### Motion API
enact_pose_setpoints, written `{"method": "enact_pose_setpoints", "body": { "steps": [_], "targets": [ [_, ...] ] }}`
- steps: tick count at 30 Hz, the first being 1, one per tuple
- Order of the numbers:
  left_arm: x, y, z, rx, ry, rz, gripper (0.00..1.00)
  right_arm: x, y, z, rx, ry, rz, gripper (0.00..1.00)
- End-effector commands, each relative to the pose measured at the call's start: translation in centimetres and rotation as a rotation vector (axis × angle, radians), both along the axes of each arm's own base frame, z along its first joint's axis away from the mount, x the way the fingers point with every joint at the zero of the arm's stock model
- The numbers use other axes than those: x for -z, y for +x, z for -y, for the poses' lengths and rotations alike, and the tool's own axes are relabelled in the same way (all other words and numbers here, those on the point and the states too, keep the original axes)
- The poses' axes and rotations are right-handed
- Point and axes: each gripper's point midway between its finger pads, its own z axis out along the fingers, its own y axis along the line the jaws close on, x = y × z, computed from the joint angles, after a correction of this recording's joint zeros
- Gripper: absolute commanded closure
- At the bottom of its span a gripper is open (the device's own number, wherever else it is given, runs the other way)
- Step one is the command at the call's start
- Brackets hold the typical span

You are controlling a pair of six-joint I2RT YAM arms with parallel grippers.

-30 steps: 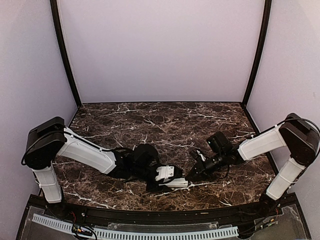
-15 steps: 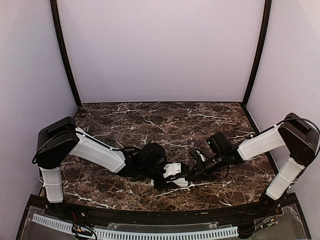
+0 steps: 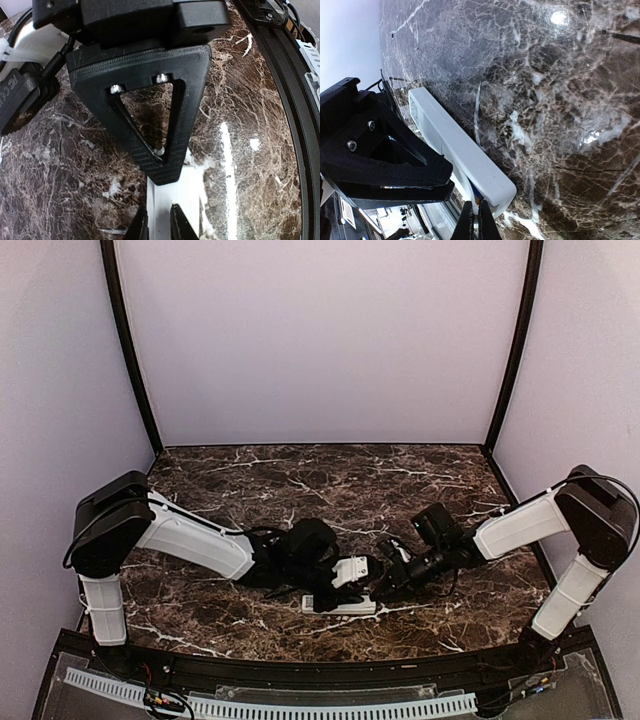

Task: Load the batteries into the remote control
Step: Load the battery cover onto the remote control without the battery cover.

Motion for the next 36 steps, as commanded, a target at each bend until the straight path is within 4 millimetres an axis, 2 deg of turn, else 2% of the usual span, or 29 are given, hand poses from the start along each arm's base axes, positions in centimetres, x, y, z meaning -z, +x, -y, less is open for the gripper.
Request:
{"method": "enact_pose_setpoints", "body": {
  "steps": [1,9,18,24,36],
  "targets": [
    [0.0,0.3,0.1,-0.012,0.036,0.018,0.87,2.1,0.5,0.2,0.012,-0.093,0.044,1.0],
    [1.8,-1.3,-0.7,0.033,0.088,0.018,0.92,2.1,0.7,0.2,0.018,-0.096,0.045,1.0],
    [3.3,-1.0,-1.4,0.011,0.132,0.027,0.95,2.1,0.6,0.3,0.015,-0.1,0.046,1.0],
    [5.1,-1.5,-3.2,0.007,0.207,0.012,0.97,1.7,0.8,0.5,0.01,-0.125,0.058,0.98],
    [7.1,-2.7,-5.4,0.015,0.278,-0.032,0.98,0.7,1.4,0.6,0.011,-0.153,0.092,0.92]
  ]
}}
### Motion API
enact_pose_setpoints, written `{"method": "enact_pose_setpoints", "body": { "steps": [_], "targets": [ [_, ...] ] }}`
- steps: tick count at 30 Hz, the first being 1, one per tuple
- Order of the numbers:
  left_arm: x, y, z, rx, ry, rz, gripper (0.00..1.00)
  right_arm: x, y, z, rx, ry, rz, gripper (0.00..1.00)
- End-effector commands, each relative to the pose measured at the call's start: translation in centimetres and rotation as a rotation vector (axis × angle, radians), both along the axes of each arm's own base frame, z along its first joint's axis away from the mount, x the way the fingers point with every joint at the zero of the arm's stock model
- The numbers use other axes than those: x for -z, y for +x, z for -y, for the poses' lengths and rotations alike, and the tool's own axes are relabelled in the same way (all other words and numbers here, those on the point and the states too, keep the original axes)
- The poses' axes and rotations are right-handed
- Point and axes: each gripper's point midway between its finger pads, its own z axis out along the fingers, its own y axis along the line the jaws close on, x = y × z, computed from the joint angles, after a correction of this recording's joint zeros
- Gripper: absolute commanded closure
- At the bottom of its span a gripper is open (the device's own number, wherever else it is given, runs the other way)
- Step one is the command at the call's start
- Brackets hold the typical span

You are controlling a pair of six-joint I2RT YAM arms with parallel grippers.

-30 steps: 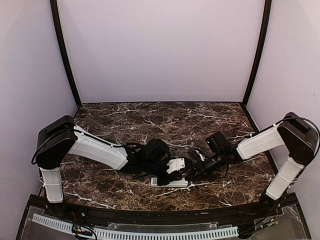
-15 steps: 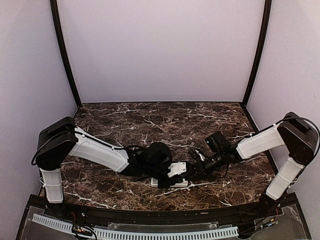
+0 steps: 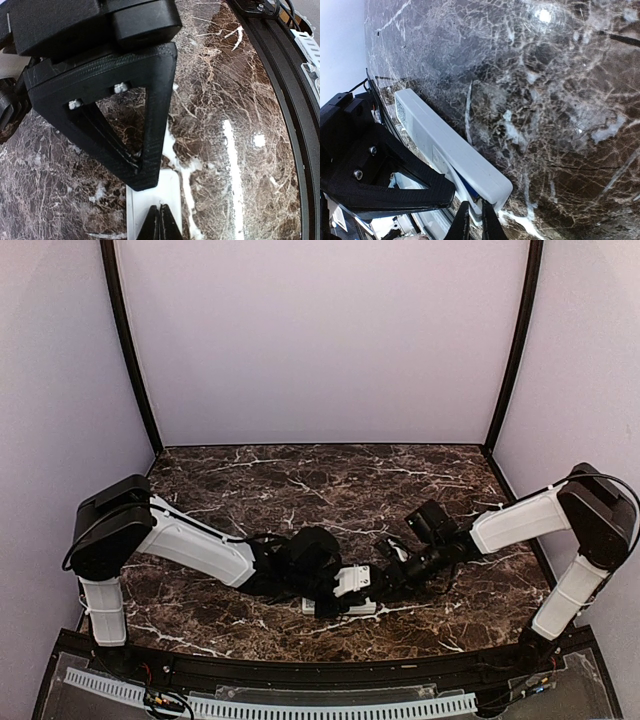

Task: Load the batteries into the remote control
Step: Load the battery cover onto the remote control without the battery cover.

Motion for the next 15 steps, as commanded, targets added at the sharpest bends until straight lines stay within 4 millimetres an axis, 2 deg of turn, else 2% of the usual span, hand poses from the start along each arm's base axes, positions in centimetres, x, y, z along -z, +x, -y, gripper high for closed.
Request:
{"method": "enact_pose_setpoints", "body": {
  "steps": [1,15],
  "targets": [
    [6.2,-2.2,-5.4,-0.009,0.25,-0.091,0.98,0.4,1.4,0.4,0.027,-0.074,0.079,0.91],
    [7.5,-3.0,-6.4,-0.012,0.285,-0.135,1.0,-1.0,1.9,0.9,0.032,-0.112,0.115,0.86]
  ]
}}
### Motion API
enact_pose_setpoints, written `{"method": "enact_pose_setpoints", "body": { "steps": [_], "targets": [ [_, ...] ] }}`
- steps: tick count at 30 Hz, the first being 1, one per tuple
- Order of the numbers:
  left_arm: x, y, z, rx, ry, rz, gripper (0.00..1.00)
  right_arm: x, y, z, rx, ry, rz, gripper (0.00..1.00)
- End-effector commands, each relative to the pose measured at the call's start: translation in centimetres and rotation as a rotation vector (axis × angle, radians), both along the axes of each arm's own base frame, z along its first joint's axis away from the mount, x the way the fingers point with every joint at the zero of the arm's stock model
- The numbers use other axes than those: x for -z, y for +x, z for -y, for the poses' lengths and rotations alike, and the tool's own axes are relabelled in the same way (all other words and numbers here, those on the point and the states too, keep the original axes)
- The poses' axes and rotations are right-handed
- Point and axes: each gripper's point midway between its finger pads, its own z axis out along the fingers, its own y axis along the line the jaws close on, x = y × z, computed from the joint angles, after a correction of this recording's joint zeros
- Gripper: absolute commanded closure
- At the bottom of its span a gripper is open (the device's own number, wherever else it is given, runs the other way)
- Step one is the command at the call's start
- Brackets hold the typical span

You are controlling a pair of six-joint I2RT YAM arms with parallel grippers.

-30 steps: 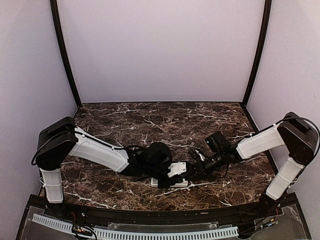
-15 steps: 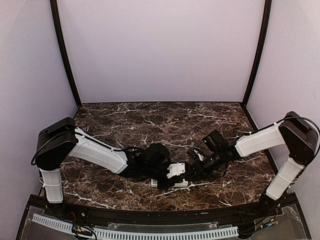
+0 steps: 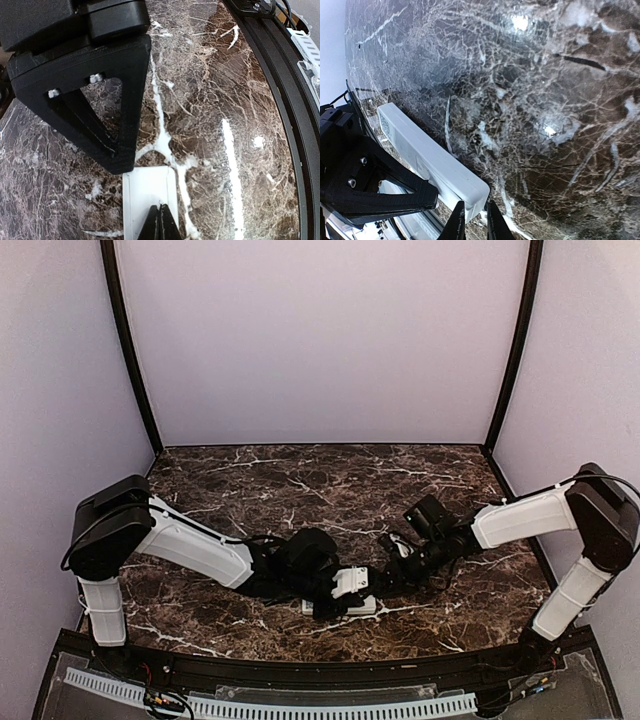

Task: Load the batteries into the remote control
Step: Load the battery cover onto the remote control without the battery cover.

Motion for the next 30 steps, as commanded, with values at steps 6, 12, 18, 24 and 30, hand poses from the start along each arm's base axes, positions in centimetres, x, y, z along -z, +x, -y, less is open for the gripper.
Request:
{"method": "enact_pose_setpoints", "body": {
  "steps": [6,12,18,24,30],
  "targets": [
    [7.4,-2.7,-6.1,-0.019,0.292,-0.132,1.0,-1.5,0.5,0.0,-0.002,0.003,0.049,0.82],
    [7.5,-2.7,-6.2,-0.022,0.296,-0.136,1.0,-0.4,-0.9,-0.5,0.003,0.037,0.008,0.83],
    [7.6,-2.7,-6.2,-0.021,0.298,-0.14,1.0,1.7,-1.5,-1.0,-0.001,0.028,-0.016,0.88],
    [7.6,-2.7,-6.2,-0.023,0.298,-0.14,1.0,4.7,-2.8,1.4,0.035,-0.094,-0.056,1.0],
    [7.7,-2.8,-6.3,-0.024,0.3,-0.147,1.0,4.6,-4.4,0.3,0.017,-0.043,-0.078,1.0]
  ]
}}
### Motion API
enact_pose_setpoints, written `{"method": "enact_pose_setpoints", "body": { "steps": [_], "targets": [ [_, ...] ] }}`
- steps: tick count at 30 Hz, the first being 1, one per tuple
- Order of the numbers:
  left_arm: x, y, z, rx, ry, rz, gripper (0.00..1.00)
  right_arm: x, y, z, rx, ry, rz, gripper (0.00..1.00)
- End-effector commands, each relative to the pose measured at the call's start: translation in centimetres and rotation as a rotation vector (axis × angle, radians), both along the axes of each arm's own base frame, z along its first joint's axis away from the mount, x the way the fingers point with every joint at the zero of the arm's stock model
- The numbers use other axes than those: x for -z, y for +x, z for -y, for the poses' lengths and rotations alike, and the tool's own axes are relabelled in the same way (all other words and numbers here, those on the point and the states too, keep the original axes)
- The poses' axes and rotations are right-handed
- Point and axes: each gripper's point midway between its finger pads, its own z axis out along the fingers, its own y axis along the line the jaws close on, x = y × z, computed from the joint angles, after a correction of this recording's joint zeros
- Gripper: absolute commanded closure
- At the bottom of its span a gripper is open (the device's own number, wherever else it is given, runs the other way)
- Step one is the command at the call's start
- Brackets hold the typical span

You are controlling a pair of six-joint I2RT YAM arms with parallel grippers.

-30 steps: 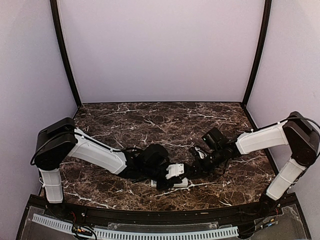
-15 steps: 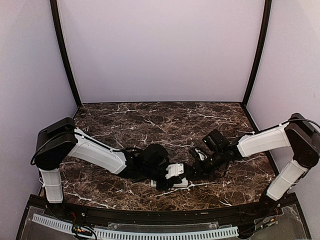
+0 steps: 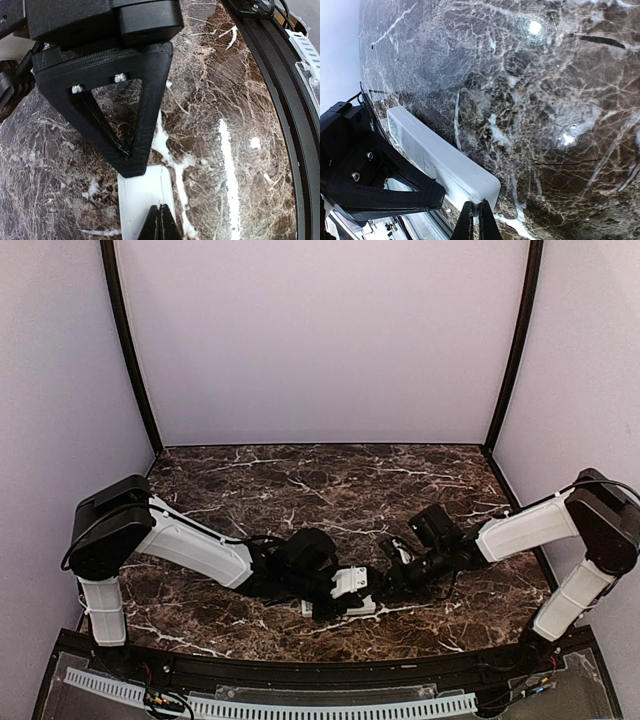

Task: Load the batteries into the remote control
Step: Load the battery cover onto the remote control without the battery cover.

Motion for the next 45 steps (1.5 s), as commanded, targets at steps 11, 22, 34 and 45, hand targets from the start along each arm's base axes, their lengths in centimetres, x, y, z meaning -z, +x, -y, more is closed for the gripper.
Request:
{"method": "enact_pose_setpoints", "body": {
  "steps": [11,22,34,45],
  "targets": [
    [7.6,-2.2,-6.2,-0.061,0.288,-0.167,1.0,7.6,-5.0,2.0,-0.028,-0.222,-0.135,1.0],
    [2.3,-0.8,-3.0,-0.05,0.174,-0.123,0.83,2.0,-2.8,-0.2,-0.045,-0.137,-0.015,0.97],
    [-3.0,-0.2,-1.6,-0.042,0.06,-0.072,0.6,-0.7,-1.8,-1.6,-0.076,-0.092,0.038,0.91],
    [-2.6,-0.8,-3.3,-0.051,0.074,-0.069,0.43,-0.8,-1.2,-1.5,-0.085,-0.128,0.064,0.85]
  ]
}}
